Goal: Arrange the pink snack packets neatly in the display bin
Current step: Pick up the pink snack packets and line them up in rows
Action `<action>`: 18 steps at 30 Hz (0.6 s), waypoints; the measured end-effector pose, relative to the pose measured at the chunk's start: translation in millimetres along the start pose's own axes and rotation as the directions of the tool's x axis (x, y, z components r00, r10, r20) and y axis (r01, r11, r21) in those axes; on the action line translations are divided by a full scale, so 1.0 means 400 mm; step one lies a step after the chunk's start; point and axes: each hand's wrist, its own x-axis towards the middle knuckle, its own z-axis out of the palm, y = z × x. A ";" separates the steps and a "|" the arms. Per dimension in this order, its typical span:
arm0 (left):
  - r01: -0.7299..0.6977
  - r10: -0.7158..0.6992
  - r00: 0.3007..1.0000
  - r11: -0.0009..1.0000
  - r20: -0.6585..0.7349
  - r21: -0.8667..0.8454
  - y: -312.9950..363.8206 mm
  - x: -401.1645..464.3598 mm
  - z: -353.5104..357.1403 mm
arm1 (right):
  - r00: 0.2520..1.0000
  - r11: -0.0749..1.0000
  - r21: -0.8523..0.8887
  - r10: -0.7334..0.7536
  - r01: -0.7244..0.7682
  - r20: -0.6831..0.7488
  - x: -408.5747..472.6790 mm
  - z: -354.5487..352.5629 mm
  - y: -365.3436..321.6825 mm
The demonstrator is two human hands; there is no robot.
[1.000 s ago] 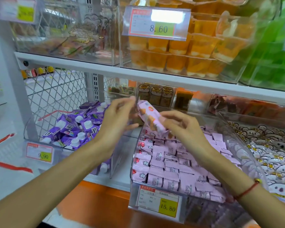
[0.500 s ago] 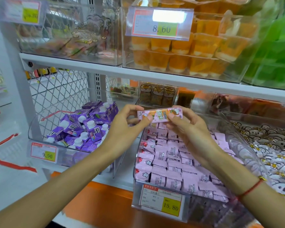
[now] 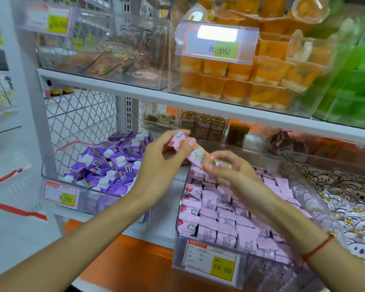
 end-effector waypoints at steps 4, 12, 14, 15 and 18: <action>-0.105 0.101 0.990 0.993 0.102 0.044 0.011 -0.008 0.002 | 0.938 0.790 -0.507 -0.312 0.344 0.151 -0.005 -0.005 -0.031; -0.002 -0.028 0.993 0.969 0.118 0.248 -0.019 -0.014 -0.011 | 0.900 0.788 -0.529 -0.425 0.315 -0.096 0.040 -0.034 -0.008; 0.060 -0.106 0.988 0.936 0.116 0.348 -0.043 -0.018 -0.017 | 0.903 0.825 -0.511 -0.383 0.240 -0.193 0.072 -0.051 0.002; 0.075 -0.135 0.982 0.918 0.129 0.389 -0.053 -0.022 -0.019 | 0.905 0.816 -0.532 -0.378 0.227 -0.195 0.088 -0.054 0.009; 0.036 -0.146 0.969 0.881 0.197 0.472 -0.060 -0.034 -0.018 | 0.900 0.740 -0.650 -0.385 0.170 -0.203 0.133 -0.037 0.039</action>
